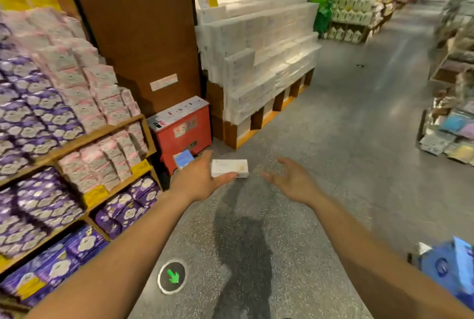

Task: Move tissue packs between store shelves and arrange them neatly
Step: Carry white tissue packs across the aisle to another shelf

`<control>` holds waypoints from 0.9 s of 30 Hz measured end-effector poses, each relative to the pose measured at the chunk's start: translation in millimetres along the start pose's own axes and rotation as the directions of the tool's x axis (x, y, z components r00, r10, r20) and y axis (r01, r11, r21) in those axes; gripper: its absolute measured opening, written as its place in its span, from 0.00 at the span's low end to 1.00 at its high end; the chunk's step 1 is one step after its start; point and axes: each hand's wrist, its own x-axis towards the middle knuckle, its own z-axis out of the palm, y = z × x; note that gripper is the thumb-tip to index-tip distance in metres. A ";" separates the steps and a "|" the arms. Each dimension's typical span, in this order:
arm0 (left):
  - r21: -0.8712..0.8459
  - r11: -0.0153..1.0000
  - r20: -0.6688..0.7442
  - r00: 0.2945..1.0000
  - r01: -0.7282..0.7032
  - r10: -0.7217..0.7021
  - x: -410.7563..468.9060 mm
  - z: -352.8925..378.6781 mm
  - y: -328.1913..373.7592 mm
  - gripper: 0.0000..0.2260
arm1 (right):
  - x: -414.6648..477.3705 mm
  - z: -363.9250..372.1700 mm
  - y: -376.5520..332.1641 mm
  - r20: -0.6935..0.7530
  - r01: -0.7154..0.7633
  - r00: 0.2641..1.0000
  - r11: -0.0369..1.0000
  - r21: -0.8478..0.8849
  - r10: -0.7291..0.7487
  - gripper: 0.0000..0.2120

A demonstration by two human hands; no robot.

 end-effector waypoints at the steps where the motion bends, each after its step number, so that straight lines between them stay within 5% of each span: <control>1: -0.013 1.000 0.019 1.000 -0.008 0.009 26.0 1.4 -5.7 0.41 | 21.1 -0.2 -0.3 -0.008 -0.019 1.000 1.000 0.020 0.020 0.35; 21: -0.178 0.968 0.176 0.974 0.175 -0.143 485.0 49.3 -123.9 0.43 | 513.5 23.6 13.4 0.158 -0.191 0.966 0.977 -0.093 0.203 0.40; 27: -0.192 0.963 0.289 0.949 0.187 -0.127 614.2 87.7 -194.3 0.36 | 644.6 70.8 28.7 0.156 -0.325 0.930 0.943 -0.071 0.333 0.37</control>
